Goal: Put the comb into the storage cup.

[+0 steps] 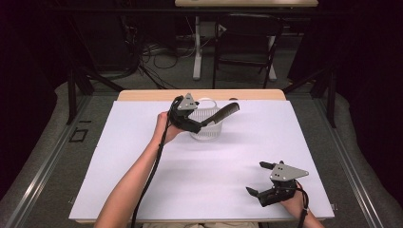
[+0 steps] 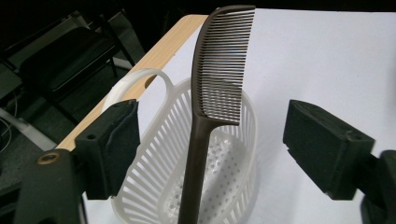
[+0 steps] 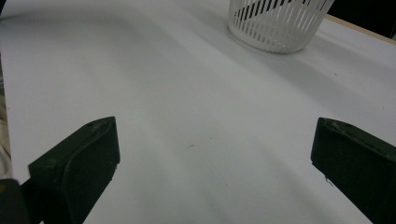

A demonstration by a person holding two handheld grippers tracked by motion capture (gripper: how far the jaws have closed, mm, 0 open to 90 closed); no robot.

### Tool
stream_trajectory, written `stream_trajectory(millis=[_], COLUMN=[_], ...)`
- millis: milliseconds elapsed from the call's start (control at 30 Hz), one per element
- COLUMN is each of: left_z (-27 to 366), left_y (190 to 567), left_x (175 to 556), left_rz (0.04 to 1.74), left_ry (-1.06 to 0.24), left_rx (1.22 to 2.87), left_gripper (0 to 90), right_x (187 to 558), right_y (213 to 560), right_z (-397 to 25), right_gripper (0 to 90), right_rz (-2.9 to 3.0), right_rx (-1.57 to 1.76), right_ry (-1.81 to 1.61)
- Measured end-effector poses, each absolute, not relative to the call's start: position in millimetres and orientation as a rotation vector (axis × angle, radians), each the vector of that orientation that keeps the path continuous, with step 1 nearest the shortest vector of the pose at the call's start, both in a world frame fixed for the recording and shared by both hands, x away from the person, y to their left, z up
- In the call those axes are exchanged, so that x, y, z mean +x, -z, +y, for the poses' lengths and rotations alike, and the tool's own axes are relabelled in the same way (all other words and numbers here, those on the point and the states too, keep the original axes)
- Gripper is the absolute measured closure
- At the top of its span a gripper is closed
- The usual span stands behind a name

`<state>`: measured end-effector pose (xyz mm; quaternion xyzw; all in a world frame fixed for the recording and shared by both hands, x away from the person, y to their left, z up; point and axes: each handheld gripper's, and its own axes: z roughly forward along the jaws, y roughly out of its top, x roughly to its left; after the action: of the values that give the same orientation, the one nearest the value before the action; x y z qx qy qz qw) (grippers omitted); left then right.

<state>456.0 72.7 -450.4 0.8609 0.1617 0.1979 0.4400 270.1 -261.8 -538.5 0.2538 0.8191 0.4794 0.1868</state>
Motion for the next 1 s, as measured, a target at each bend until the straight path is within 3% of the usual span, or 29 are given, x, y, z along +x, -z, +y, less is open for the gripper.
stream_trajectory(millis=[367, 600, 1000], left_z=[79.9, 86.0, 103.7], left_y=[443.7, 442.4, 442.0], left_x=[440.1, 429.4, 407.8], left_rz=[0.403, 0.436, 0.494], left_ry=[-0.487, -0.487, -0.495], left_rx=[2.193, 2.234, 2.240], left_gripper=[9.7, 0.1, 0.0], right_x=[269.7, 269.9, 269.9], right_y=[538.6, 538.8, 538.8], right_z=[-261.4, -261.1, -260.9], right_gripper=[1.1, 1.1, 1.1], right_rz=[2.303, 2.304, 2.305], right_rx=[0.711, 0.711, 0.714], right_ry=[-1.352, -1.352, -1.351])
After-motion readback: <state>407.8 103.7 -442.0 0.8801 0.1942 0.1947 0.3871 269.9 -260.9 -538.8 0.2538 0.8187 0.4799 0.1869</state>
